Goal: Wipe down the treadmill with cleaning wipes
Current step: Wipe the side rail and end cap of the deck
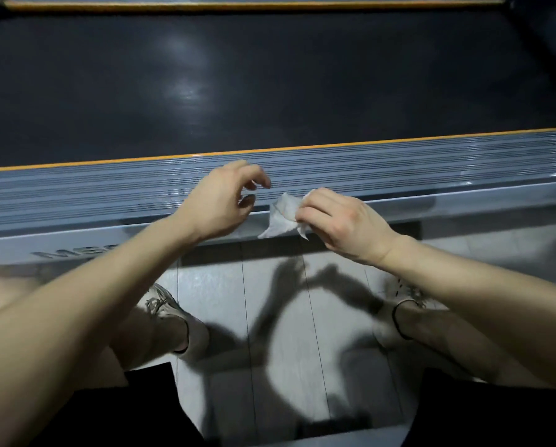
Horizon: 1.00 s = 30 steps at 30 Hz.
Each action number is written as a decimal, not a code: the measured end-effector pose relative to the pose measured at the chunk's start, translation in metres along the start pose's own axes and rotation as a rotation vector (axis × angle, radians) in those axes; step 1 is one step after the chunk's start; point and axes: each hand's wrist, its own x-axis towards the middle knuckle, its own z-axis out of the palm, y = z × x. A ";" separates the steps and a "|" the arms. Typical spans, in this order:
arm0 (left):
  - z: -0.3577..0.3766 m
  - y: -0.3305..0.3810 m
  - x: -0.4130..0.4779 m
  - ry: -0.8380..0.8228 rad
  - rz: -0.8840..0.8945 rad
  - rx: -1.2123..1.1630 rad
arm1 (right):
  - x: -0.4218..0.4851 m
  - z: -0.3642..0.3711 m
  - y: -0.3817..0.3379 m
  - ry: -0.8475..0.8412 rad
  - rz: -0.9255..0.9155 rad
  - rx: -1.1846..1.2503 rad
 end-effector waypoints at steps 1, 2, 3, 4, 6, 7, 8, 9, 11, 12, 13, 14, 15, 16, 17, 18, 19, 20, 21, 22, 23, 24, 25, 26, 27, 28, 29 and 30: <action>0.002 0.006 -0.003 -0.001 0.030 -0.030 | 0.000 -0.005 -0.003 -0.007 -0.007 0.015; 0.004 0.012 -0.003 -0.014 0.068 -0.056 | -0.001 -0.010 -0.006 -0.010 -0.005 0.028; 0.005 0.018 -0.001 -0.031 0.103 -0.082 | -0.003 -0.013 -0.008 -0.010 0.009 0.040; 0.004 0.023 0.000 -0.044 0.123 -0.114 | -0.007 -0.014 -0.011 -0.011 0.035 0.054; -0.002 0.029 0.002 -0.074 0.128 -0.174 | -0.012 -0.016 -0.015 -0.016 0.114 0.088; -0.005 0.029 0.002 -0.095 0.120 -0.206 | -0.012 -0.016 -0.016 -0.008 0.140 0.097; -0.008 0.028 0.002 -0.117 0.112 -0.233 | -0.010 -0.016 -0.015 0.001 0.147 0.096; -0.011 0.028 0.002 -0.140 0.106 -0.252 | -0.008 -0.016 -0.014 0.009 0.146 0.081; -0.012 0.027 0.003 -0.197 0.092 -0.258 | -0.004 -0.015 -0.011 0.030 0.165 0.043; -0.011 0.027 0.004 -0.231 0.081 -0.244 | -0.003 -0.015 -0.010 0.040 0.186 0.046; -0.009 0.026 0.004 -0.257 0.076 -0.220 | -0.003 -0.014 -0.010 0.044 0.204 0.070; -0.005 0.026 0.004 -0.276 0.083 -0.190 | -0.002 -0.013 -0.009 0.047 0.216 0.108; -0.001 0.026 0.005 -0.290 0.097 -0.163 | -0.001 -0.011 -0.010 0.053 0.226 0.150; 0.002 0.026 0.006 -0.295 0.106 -0.144 | 0.000 -0.009 -0.011 0.065 0.237 0.186; 0.005 0.026 0.007 -0.288 0.110 -0.129 | 0.002 -0.006 -0.012 0.086 0.247 0.209; 0.009 0.025 0.008 -0.269 0.112 -0.115 | 0.004 -0.004 -0.014 0.110 0.257 0.222; 0.014 0.025 0.009 -0.237 0.116 -0.092 | 0.006 -0.001 -0.017 0.127 0.265 0.233; 0.019 0.023 0.009 -0.198 0.117 -0.056 | 0.006 0.002 -0.018 0.128 0.270 0.242; 0.023 0.020 0.008 -0.161 0.111 -0.010 | 0.006 0.003 -0.019 0.118 0.270 0.248; 0.027 0.017 0.008 -0.131 0.098 0.034 | 0.005 0.005 -0.019 0.095 0.264 0.241; 0.030 0.012 0.007 -0.111 0.080 0.069 | 0.004 0.007 -0.017 0.053 0.252 0.214; 0.033 0.007 0.005 -0.102 0.053 0.100 | 0.002 0.011 -0.014 -0.010 0.236 0.167; 0.035 0.002 0.003 -0.106 0.017 0.133 | -0.001 0.016 -0.010 -0.086 0.228 0.111; 0.038 -0.003 0.000 -0.128 -0.030 0.176 | -0.004 0.023 -0.005 -0.161 0.235 0.061; 0.041 -0.009 -0.005 -0.162 -0.077 0.223 | -0.007 0.029 -0.001 -0.227 0.259 0.027; 0.045 -0.015 -0.012 -0.202 -0.121 0.262 | -0.010 0.035 0.002 -0.278 0.287 0.005; 0.048 -0.019 -0.020 -0.238 -0.153 0.279 | -0.011 0.041 0.005 -0.309 0.300 -0.019; 0.051 -0.024 -0.029 -0.274 -0.167 0.285 | -0.011 0.045 0.010 -0.325 0.290 -0.054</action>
